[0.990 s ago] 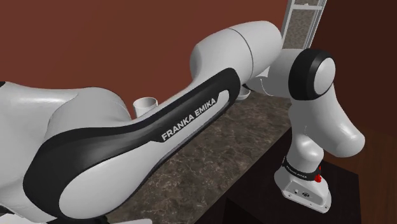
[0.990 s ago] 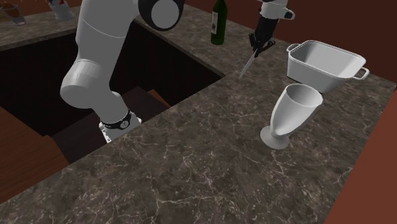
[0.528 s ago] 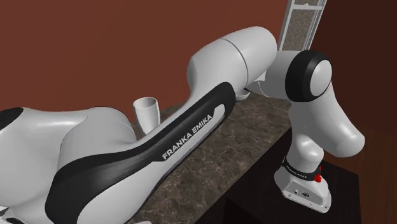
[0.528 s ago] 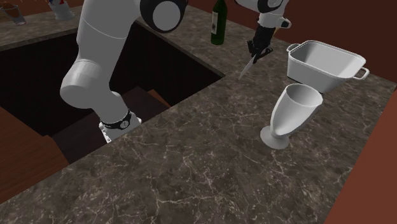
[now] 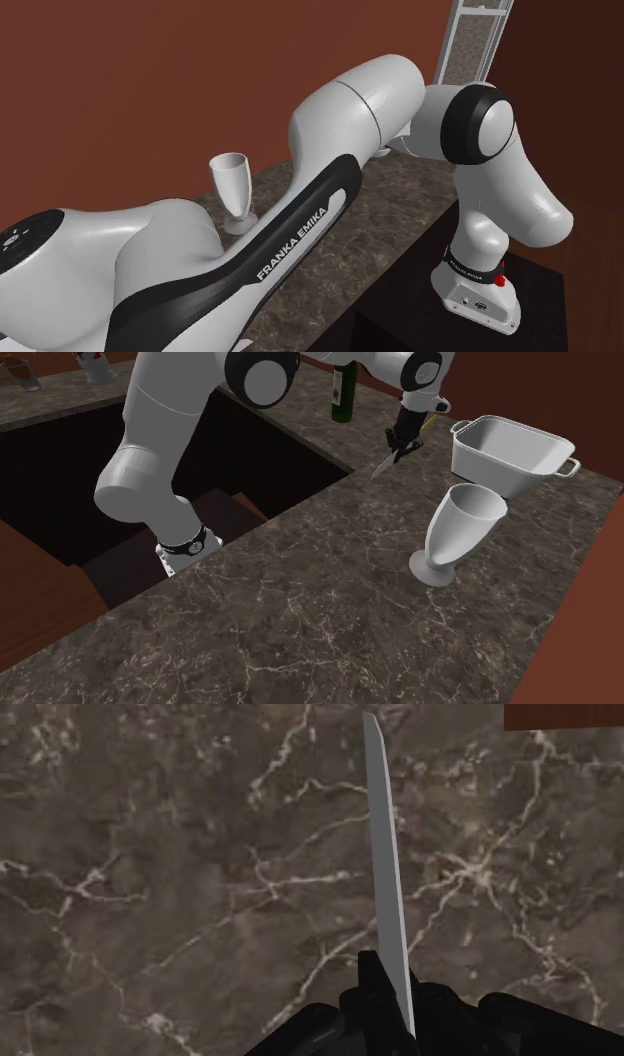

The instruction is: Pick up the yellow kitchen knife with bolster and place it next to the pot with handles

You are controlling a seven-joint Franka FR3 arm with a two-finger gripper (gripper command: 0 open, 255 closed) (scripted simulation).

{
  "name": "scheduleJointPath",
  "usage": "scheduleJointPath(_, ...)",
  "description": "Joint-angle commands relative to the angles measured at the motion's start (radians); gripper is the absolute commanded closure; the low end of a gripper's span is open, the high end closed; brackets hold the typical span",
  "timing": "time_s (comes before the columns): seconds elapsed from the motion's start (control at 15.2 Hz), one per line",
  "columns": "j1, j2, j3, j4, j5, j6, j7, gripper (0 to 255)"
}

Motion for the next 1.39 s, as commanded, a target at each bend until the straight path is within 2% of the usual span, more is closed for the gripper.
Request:
scheduleJointPath(0.0,0.0,0.001,0.0,-0.001,0.0,0.002,0.0,255)
scheduleJointPath(0.26,0.0,0.001,0.0,-0.001,0.0,0.002,0.0,255)
scheduleJointPath(0.33,0.0,0.001,0.0,-0.001,0.0,0.002,0.0,0)
scheduleJointPath(0.66,0.0,0.001,0.0,-0.001,0.0,0.002,0.0,0)
scheduleJointPath(0.92,0.013,-0.009,0.005,0.112,0.008,-0.119,-0.011,0)
scheduleJointPath(1.32,0.013,-0.009,0.005,0.112,0.009,-0.119,-0.011,0)
